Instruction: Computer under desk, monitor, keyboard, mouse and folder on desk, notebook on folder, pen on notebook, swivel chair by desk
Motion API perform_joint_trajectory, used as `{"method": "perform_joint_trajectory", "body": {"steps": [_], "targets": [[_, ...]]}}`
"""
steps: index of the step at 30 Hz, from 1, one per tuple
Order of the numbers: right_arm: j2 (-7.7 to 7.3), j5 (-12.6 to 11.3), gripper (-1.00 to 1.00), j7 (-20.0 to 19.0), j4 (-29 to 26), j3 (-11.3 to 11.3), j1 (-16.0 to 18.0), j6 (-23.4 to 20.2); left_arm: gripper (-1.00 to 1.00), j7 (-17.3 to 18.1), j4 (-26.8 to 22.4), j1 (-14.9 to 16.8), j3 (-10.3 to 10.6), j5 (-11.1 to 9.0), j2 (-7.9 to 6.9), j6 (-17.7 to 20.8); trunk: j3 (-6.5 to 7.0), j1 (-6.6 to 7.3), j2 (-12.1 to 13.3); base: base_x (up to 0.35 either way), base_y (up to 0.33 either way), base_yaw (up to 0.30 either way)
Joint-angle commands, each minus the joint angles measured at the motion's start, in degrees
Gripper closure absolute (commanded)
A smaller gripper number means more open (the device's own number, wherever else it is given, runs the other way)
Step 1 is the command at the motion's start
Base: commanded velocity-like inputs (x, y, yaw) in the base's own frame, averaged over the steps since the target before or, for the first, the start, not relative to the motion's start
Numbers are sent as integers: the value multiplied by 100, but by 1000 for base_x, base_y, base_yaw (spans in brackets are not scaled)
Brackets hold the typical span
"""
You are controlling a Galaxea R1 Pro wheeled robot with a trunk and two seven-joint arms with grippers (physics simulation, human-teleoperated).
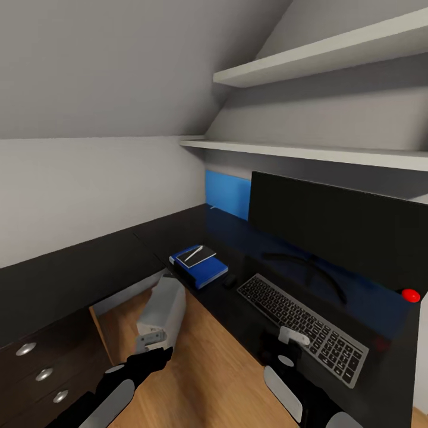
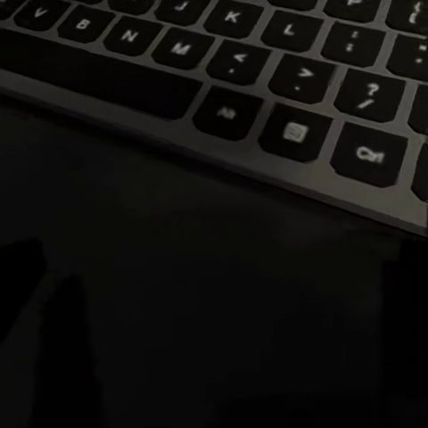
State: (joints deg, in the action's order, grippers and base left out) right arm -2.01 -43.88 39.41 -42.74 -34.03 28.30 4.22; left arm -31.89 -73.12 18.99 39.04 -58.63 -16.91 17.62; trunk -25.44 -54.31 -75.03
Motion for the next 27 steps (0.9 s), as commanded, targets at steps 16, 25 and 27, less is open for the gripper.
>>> {"method": "perform_joint_trajectory", "body": {"steps": [16, 25, 27], "targets": [[-10, -173, -100, 13, 169, -33, 9, 44, -100, -45, 3, 8, 21, -44, 3, 4, -7, -3, -3, 64, -37, 0], [-3, -173, -100, 14, 162, -37, 8, 44, -100, -40, 9, 8, 21, -52, 3, 5, -7, -3, -3, -59, 1, 0], [-2, -173, -100, 14, 161, -40, 8, 44, -100, -39, 9, 8, 23, -52, 3, 5, -7, -3, -3, -232, 29, 0]]}}
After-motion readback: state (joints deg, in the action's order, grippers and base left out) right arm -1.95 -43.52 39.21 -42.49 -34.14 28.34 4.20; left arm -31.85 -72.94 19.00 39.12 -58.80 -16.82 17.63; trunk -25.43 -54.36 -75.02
